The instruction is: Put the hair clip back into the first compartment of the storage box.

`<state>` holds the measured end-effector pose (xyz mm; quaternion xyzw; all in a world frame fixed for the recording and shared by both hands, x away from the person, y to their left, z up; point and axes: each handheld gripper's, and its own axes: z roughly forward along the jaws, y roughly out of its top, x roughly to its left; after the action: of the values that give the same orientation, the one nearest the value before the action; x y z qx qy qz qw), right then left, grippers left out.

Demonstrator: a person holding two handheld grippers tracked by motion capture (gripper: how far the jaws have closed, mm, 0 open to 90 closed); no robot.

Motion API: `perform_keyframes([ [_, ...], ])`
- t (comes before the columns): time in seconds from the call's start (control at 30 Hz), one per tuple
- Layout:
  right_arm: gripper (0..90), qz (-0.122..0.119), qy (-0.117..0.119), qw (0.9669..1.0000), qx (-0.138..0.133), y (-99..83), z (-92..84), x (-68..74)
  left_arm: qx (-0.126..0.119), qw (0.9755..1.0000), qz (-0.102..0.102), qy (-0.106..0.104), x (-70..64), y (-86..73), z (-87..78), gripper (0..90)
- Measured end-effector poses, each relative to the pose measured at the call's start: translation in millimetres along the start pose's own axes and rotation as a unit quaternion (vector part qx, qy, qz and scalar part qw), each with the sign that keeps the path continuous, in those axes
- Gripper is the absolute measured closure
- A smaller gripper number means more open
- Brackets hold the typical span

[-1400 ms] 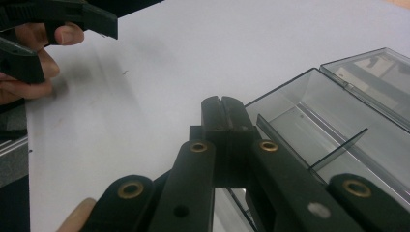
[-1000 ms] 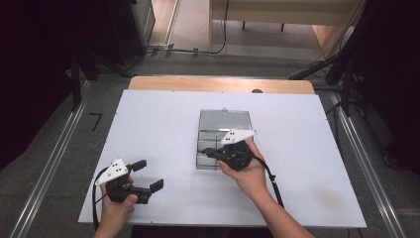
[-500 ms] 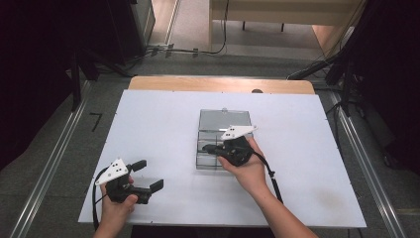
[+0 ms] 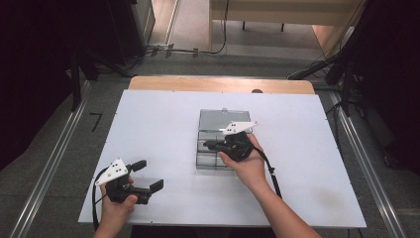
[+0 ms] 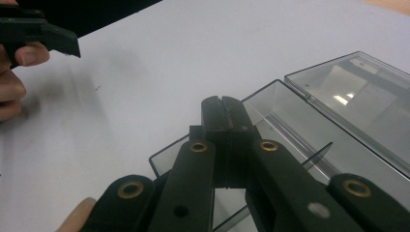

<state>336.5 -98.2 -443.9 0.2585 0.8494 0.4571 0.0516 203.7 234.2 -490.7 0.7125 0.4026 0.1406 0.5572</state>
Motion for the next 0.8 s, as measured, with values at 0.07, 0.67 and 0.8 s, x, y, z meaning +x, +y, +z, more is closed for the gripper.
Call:
perform_keyframes([
  [0.07,87.9,-0.001,-0.001,1.0000,0.001,0.3,0.7,-1.7,-0.001,1.0000,-0.001,0.000,-0.1,0.0,-0.1,0.0],
  [0.67,87.9,0.013,-0.005,0.9999,0.009,3.2,11.2,-15.7,0.001,1.0000,0.001,0.002,0.4,-0.1,-0.2,0.0],
  [0.8,87.9,0.020,-0.006,0.9997,0.010,2.4,14.6,-20.2,0.002,1.0000,0.001,0.002,0.4,-0.2,0.0,0.0],
])
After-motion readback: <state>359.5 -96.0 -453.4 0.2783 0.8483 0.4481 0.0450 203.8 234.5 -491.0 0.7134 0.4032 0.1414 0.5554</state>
